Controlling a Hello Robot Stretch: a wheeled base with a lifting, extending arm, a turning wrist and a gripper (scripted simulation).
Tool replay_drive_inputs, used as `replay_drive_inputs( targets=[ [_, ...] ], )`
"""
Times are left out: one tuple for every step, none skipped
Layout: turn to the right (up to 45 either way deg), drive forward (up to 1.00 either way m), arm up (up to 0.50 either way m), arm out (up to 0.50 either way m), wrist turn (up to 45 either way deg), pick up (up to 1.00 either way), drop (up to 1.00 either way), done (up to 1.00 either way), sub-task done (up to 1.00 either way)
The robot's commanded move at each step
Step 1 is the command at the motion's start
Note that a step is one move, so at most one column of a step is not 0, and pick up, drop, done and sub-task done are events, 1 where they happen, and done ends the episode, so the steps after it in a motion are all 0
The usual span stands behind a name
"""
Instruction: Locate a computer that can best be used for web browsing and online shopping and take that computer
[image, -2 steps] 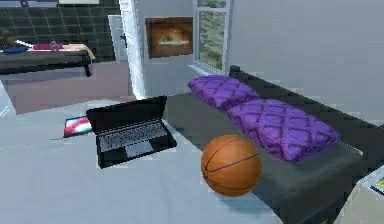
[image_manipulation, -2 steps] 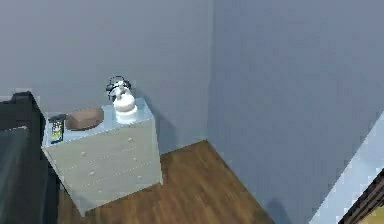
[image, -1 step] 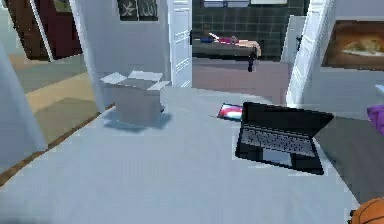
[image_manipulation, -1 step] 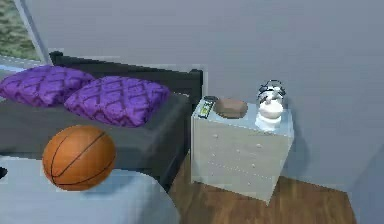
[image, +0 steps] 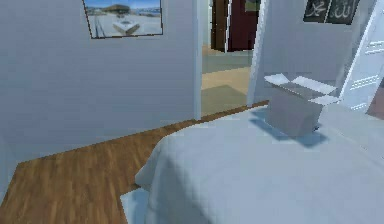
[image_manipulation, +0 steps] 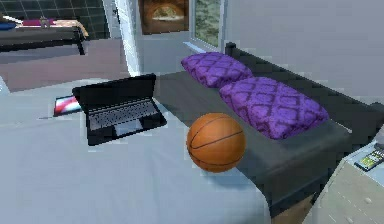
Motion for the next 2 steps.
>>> replay_drive_inputs(
  targets=[
    [-15.0, 0.00, 0.00, 0.00, 0.0, 0.00, 0.00, 0.00, 0.00],
    [0.0, 0.00, 0.50, 0.00, 0.0, 0.00, 0.00, 0.00, 0.00]
  ],
)
